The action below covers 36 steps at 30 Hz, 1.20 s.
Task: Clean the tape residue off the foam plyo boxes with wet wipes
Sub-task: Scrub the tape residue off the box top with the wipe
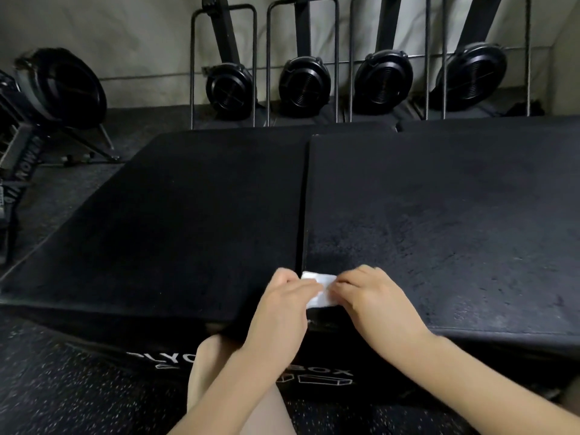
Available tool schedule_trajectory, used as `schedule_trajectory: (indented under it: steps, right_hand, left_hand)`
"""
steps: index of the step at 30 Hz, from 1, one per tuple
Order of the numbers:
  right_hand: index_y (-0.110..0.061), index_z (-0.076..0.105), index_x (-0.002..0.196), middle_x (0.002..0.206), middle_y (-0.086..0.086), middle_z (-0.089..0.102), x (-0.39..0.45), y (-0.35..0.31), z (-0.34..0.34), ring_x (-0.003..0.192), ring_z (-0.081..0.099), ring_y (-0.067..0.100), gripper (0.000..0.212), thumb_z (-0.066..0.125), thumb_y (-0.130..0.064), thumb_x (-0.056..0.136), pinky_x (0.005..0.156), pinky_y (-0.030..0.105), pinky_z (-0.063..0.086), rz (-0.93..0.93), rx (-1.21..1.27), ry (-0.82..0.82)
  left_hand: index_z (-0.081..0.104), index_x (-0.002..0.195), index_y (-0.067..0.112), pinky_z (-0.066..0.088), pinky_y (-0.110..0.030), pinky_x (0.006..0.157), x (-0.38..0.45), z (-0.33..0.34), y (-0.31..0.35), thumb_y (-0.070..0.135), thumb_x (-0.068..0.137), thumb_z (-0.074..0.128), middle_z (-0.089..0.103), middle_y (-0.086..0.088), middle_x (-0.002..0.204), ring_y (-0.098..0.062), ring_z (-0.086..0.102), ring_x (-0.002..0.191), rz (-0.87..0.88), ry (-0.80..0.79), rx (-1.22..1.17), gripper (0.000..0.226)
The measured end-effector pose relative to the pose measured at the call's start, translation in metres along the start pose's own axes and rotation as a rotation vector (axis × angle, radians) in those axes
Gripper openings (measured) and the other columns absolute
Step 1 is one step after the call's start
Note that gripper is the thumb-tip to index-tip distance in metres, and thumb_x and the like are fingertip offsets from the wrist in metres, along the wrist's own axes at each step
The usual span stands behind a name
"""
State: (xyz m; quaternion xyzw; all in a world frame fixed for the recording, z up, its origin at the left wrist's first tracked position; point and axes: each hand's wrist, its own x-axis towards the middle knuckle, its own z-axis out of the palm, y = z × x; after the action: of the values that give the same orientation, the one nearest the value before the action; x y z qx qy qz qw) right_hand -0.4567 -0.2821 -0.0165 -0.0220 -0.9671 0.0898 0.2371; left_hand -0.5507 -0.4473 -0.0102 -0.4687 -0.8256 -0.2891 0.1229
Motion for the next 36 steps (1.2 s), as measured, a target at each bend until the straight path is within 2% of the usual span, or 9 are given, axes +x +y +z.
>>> schedule_trajectory:
  steps: [3,7,13,18,22,28,31,33,36]
  right_hand:
    - [-0.017,0.078,0.085,0.088,-0.004,0.070,0.018,0.010,0.007,0.077,0.061,0.020,0.022,0.083,0.001,0.072,0.069,0.034,0.054,0.007,0.064,0.009]
    - [-0.018,0.079,0.089,0.089,-0.008,0.070,0.010,0.006,-0.004,0.080,0.059,0.015,0.016,0.080,-0.005,0.081,0.070,0.030,0.055,0.005,0.148,-0.020]
    - [-0.023,0.076,0.101,0.095,-0.012,0.066,-0.031,-0.014,-0.023,0.087,0.058,0.009,0.009,0.073,-0.020,0.093,0.083,0.021,0.050,-0.070,0.234,-0.089]
    - [-0.020,0.077,0.100,0.098,-0.011,0.068,-0.023,-0.011,-0.012,0.088,0.059,0.011,0.012,0.067,-0.020,0.095,0.081,0.026,0.051,-0.045,0.188,-0.030]
    - [-0.017,0.077,0.095,0.093,-0.007,0.068,0.009,0.009,0.003,0.085,0.060,0.016,0.006,0.072,-0.015,0.092,0.076,0.027,0.051,-0.005,0.156,-0.015]
    - [-0.015,0.079,0.089,0.079,0.000,0.065,0.066,0.038,0.017,0.077,0.058,0.024,0.006,0.079,-0.011,0.085,0.064,0.032,0.052,0.075,0.119,-0.014]
    - [-0.019,0.080,0.087,0.073,-0.001,0.062,0.073,0.041,0.017,0.073,0.049,0.020,0.005,0.078,-0.014,0.087,0.063,0.038,0.053,0.104,0.170,-0.025]
    - [-0.020,0.079,0.084,0.072,-0.002,0.062,0.066,0.037,0.012,0.071,0.049,0.019,0.012,0.078,-0.008,0.084,0.062,0.036,0.054,0.078,0.175,-0.028]
    - [-0.017,0.075,0.078,0.071,-0.003,0.061,0.044,0.033,0.005,0.069,0.054,0.018,0.019,0.073,0.001,0.082,0.061,0.035,0.053,0.024,0.153,-0.078]
  left_hand:
    - [0.071,0.092,0.030,0.040,-0.019,0.077,0.016,-0.001,-0.004,-0.001,0.084,0.059,0.046,0.007,0.103,-0.013,0.045,0.094,-0.142,-0.087,-0.013,0.034]
    - [0.074,0.107,0.030,0.046,-0.025,0.074,0.010,-0.007,-0.008,-0.007,0.077,0.063,0.065,0.012,0.091,-0.013,0.053,0.081,-0.037,-0.180,0.041,0.048]
    - [0.073,0.107,0.030,0.036,-0.016,0.074,-0.029,-0.025,0.008,0.012,0.088,0.043,0.061,0.018,0.083,-0.005,0.041,0.075,0.105,-0.212,-0.017,0.040]
    - [0.071,0.108,0.027,0.035,-0.012,0.084,-0.017,-0.014,0.005,0.008,0.085,0.039,0.056,0.019,0.084,-0.004,0.043,0.082,0.104,-0.177,0.010,0.044]
    - [0.072,0.112,0.024,0.048,-0.023,0.086,0.022,-0.004,-0.006,0.008,0.080,0.042,0.066,0.015,0.092,-0.009,0.052,0.087,0.058,-0.205,0.015,0.046]
    - [0.074,0.101,0.011,0.046,-0.036,0.070,0.089,0.013,-0.019,0.030,0.079,0.007,0.059,-0.001,0.076,-0.022,0.048,0.081,-0.039,-0.269,0.091,0.073]
    - [0.073,0.109,0.017,0.039,-0.031,0.067,0.095,0.013,-0.018,0.012,0.091,0.029,0.058,-0.002,0.080,-0.022,0.047,0.083,-0.050,-0.297,0.139,0.048]
    - [0.069,0.119,0.026,0.041,-0.027,0.066,0.086,0.011,-0.018,-0.006,0.087,0.044,0.053,0.004,0.080,-0.015,0.044,0.081,-0.029,-0.295,0.163,0.052]
    - [0.069,0.120,0.025,0.044,-0.023,0.064,0.058,0.005,-0.013,-0.010,0.082,0.056,0.049,0.011,0.078,-0.010,0.041,0.075,-0.002,-0.291,0.147,0.054]
